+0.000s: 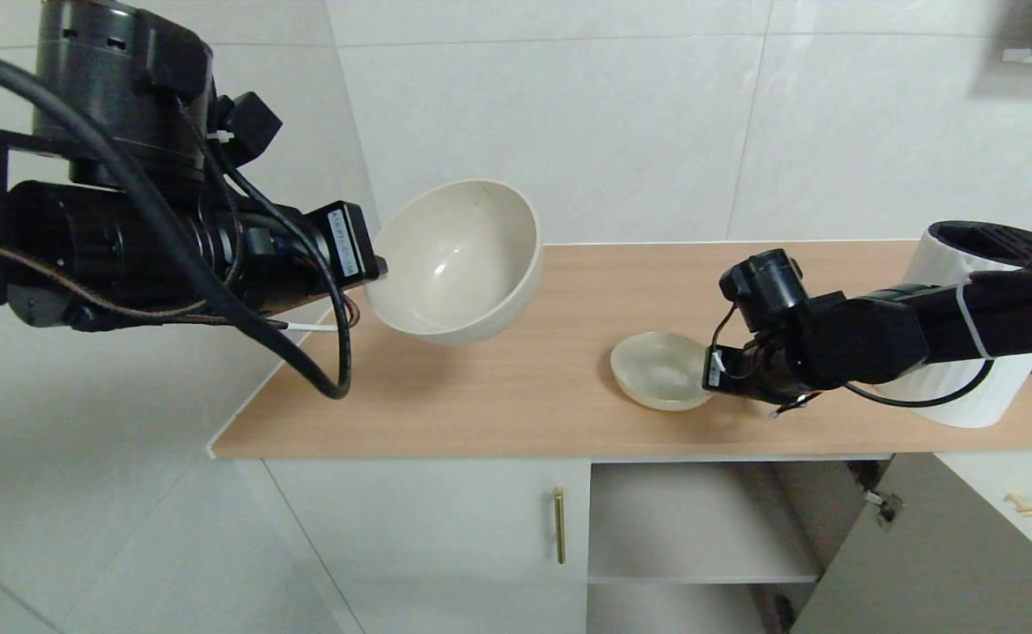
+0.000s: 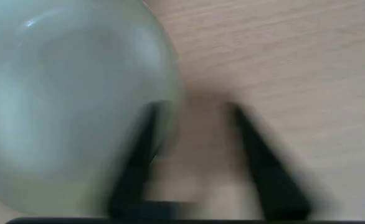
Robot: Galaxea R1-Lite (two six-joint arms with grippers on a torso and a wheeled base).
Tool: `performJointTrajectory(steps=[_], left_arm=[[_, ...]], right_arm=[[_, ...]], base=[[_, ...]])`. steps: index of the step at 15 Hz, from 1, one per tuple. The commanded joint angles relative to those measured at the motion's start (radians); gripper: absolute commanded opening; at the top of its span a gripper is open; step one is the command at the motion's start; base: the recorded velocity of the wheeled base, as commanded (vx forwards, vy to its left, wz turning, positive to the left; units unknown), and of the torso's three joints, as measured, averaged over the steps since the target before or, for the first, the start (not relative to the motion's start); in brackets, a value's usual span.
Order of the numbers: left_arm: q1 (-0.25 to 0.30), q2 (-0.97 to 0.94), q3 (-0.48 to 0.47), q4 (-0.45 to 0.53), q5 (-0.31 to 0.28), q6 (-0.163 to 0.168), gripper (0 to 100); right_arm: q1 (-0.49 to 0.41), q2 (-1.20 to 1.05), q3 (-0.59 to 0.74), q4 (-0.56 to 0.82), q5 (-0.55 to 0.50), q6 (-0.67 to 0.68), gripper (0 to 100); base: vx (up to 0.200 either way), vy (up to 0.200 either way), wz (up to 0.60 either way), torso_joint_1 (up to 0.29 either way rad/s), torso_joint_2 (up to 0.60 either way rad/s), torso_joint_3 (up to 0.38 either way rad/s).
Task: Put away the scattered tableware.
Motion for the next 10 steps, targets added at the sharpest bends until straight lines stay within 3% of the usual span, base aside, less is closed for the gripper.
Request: performJointTrajectory(steps=[1, 4, 7, 10], left_arm=[[0.000, -0.002, 0.000, 0.000, 0.001, 0.000, 0], [0.000, 0.003, 0.000, 0.000, 0.001, 0.000, 0], [-0.001, -0.003, 0.003, 0.001, -0.021, 0.000, 0], [-0.044, -0.005, 0.056, 0.003, -0.024, 0.001, 0]], right_arm=[[0.000, 0.027, -0.017, 0.002, 0.000, 0.013, 0], [-0.007, -0.016, -0.011, 0.005, 0.017, 0.033, 0], [-0.004, -0.174, 0.042, 0.034, 0.110, 0.025, 0], [0.034, -0.307, 0.074, 0.151, 0.144, 0.007, 0]], base=[[0.000, 0.000, 0.00, 0.000, 0.00, 0.000], [0.000, 0.000, 0.00, 0.000, 0.00, 0.000], [0.000, 0.000, 0.00, 0.000, 0.00, 0.000], [0.000, 0.000, 0.00, 0.000, 0.00, 0.000]])
